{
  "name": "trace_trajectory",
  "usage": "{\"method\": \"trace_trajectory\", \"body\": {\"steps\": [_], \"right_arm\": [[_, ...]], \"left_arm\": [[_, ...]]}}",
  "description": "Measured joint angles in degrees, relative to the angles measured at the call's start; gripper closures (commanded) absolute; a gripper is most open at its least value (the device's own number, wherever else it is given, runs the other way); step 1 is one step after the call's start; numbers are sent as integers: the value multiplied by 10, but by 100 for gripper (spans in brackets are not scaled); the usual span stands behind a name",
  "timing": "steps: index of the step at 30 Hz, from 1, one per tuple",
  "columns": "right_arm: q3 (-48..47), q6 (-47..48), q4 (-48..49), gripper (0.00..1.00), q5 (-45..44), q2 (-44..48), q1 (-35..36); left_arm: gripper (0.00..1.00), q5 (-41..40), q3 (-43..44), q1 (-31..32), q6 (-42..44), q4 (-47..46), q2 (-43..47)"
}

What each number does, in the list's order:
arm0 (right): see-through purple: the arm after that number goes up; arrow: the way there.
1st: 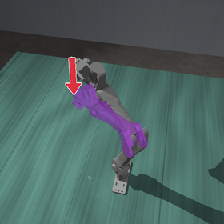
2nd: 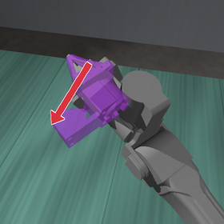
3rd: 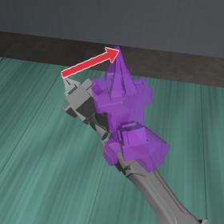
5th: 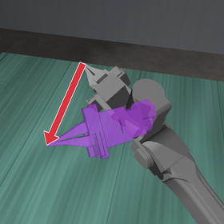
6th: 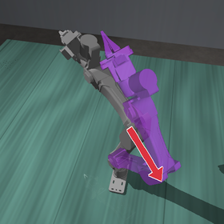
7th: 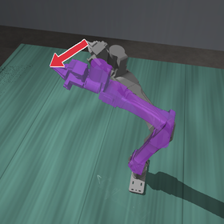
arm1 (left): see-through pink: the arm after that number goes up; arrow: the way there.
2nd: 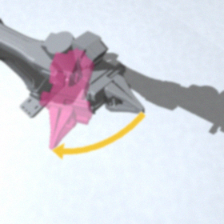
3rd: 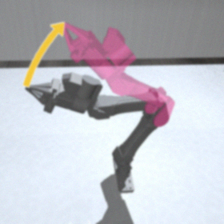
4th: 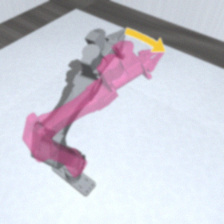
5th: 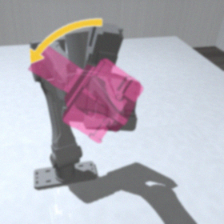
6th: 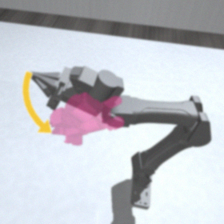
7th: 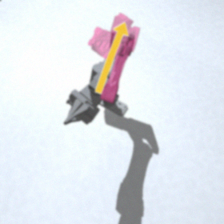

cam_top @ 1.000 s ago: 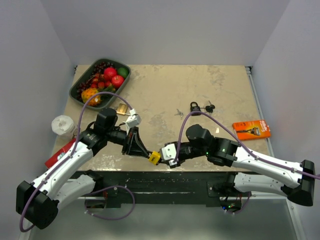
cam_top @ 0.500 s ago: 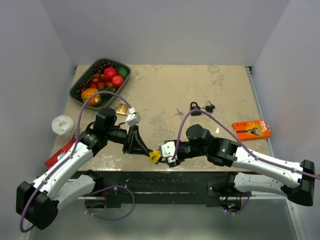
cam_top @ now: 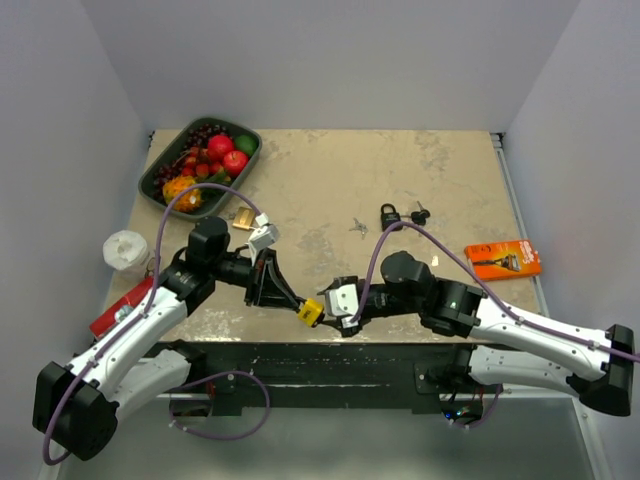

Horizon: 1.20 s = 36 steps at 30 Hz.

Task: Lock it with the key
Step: Adjust the lock.

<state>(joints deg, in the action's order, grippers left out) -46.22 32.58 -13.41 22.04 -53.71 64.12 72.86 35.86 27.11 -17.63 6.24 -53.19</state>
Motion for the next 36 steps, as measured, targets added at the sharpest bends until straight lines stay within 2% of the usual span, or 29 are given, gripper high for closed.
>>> {"method": "trace_trajectory", "body": {"steps": [7,12,24,30,32,36], "right_arm": [[22,-9,30,43,-1,16,0],[31,-29,49,47,-1,16,1],[35,-149,88,57,-15,-15,-7],[37,-153,71,48,-4,-14,-58],[38,-134,71,44,-4,-9,-79],[35,-81,129,38,-15,20,-116]], "left_arm": [[100,13,-19,-1,-42,-58,0],[100,13,-20,-2,-57,-76,0],[100,-31,-20,-10,-48,-84,6],[100,-42,-2,-15,9,-33,7],[100,-26,14,-16,40,5,3],[100,36,26,-13,105,104,-20]]}}
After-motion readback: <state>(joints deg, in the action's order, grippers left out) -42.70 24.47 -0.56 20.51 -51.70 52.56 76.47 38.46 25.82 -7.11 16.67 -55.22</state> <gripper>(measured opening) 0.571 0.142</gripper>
